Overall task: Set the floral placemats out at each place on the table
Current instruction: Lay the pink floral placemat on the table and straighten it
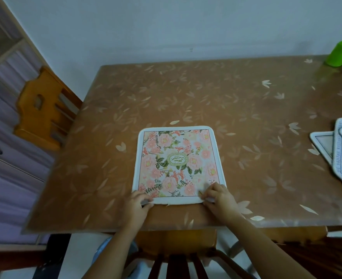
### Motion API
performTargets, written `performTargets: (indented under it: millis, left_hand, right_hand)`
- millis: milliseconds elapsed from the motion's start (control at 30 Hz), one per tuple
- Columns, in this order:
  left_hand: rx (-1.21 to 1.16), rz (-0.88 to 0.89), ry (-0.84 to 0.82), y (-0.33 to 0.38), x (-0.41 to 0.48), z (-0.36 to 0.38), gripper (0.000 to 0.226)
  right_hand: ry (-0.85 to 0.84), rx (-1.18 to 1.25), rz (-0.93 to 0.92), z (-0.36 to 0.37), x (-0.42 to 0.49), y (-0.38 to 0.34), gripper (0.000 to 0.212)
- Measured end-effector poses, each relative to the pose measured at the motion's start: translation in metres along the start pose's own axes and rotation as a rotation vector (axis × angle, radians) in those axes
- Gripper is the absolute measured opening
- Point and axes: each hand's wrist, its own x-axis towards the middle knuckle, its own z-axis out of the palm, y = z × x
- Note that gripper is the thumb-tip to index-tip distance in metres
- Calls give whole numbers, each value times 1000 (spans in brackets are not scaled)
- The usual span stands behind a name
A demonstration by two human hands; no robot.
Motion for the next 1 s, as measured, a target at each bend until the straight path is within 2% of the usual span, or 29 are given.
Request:
performTargets:
  millis: [167, 367, 567, 1000]
  left_hand:
    - [72, 112, -12, -5, -3, 2, 11]
    - [76, 140, 56, -5, -10, 9, 14]
    - [102, 222, 71, -2, -11, 20, 19]
    - [113, 217, -11, 34, -16, 49, 20]
  right_hand:
    - [-8, -21, 10, 1, -4, 0, 15]
    - [66, 20, 106, 11, -14, -3, 25]
    - [56, -20, 61, 11, -10, 1, 20]
    - [-10, -17, 22, -2, -1, 8, 19]
